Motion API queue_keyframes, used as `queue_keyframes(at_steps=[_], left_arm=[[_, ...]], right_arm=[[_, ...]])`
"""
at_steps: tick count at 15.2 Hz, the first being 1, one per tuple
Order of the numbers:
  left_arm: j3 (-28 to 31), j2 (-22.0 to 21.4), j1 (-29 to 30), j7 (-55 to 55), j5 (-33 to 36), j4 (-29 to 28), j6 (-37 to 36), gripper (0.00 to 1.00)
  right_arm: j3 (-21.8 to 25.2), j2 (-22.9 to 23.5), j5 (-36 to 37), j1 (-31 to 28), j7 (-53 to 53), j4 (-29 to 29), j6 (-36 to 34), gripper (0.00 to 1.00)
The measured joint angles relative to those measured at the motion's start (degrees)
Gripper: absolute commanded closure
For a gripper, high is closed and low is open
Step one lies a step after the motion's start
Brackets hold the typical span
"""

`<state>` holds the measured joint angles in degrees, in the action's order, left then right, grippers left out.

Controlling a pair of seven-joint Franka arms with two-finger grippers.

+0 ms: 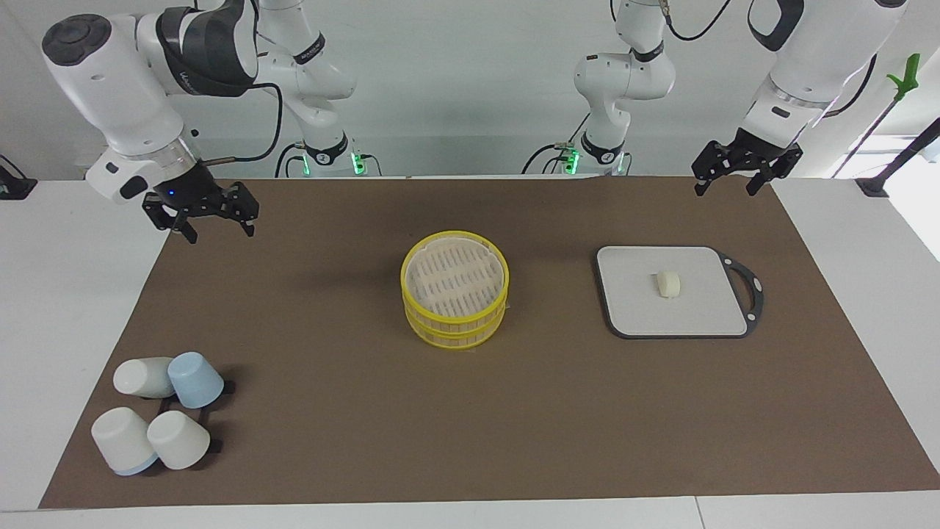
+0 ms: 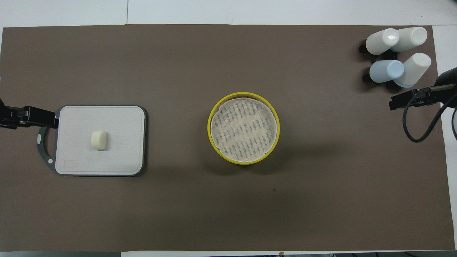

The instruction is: Place bun in steamer

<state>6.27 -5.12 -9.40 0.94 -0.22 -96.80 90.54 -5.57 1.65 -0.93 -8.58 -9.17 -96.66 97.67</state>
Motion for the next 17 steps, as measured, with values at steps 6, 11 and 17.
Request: queue_keyframes(at_steps=[6, 11, 17], left_arm=[[0.0, 0.0, 0.0, -0.1, 0.0, 0.0, 0.1, 0.0], [0.8, -1.7, 0.9, 0.0, 1.9, -9.7, 10.0, 0.0], [0.8, 0.1, 2.2, 5.1, 2.0, -34.8, 37.2, 0.0]], right_arm=[[0.0, 0.0, 0.0, 0.0, 0.0, -0.1, -0.2, 0.0], [-0.2, -0.1, 0.0, 1.6, 1.6, -0.7, 0.9, 0.0], [-0.8, 4.9, 0.5, 19.9, 27.1, 2.0, 5.1, 0.0]])
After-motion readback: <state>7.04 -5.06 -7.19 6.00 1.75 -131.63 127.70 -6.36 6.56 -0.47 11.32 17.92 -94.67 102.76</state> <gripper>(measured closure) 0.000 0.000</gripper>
